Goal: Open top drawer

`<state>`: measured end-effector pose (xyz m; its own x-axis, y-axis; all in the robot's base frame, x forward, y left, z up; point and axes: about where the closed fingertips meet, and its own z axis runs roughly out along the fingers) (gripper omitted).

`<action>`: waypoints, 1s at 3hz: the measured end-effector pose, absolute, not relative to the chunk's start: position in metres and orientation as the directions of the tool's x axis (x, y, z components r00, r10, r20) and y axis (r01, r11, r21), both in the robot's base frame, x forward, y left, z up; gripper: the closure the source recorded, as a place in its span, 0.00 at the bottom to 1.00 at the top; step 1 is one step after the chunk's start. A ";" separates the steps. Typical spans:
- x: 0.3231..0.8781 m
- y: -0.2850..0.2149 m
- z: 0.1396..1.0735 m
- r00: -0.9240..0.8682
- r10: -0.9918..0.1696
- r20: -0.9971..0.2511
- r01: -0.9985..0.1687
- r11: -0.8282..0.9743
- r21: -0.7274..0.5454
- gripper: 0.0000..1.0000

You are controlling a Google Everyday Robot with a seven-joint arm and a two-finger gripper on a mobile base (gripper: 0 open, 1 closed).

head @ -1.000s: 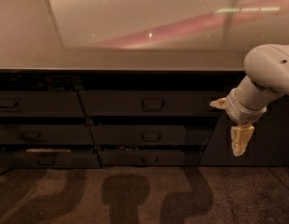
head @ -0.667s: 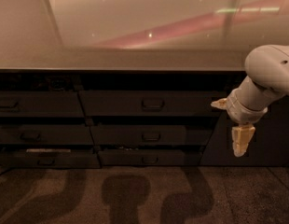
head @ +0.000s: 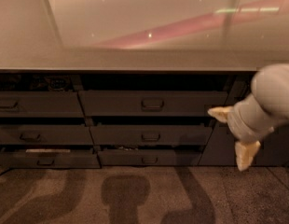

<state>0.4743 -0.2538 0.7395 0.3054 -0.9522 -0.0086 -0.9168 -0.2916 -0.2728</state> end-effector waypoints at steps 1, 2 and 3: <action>0.443 -0.269 0.719 0.345 -0.938 0.026 -0.893 -0.337 -0.299 0.00; 0.443 -0.269 0.719 0.345 -0.938 0.026 -0.893 -0.337 -0.299 0.00; 0.441 -0.269 0.726 0.349 -0.935 0.068 -0.861 -0.348 -0.370 0.00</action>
Offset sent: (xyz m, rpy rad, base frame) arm -0.0291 -0.0099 -0.0147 -0.0241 -0.0433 0.0502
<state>0.4409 -0.2692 0.7259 0.3487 -0.9348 0.0679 -0.8615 -0.3483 -0.3695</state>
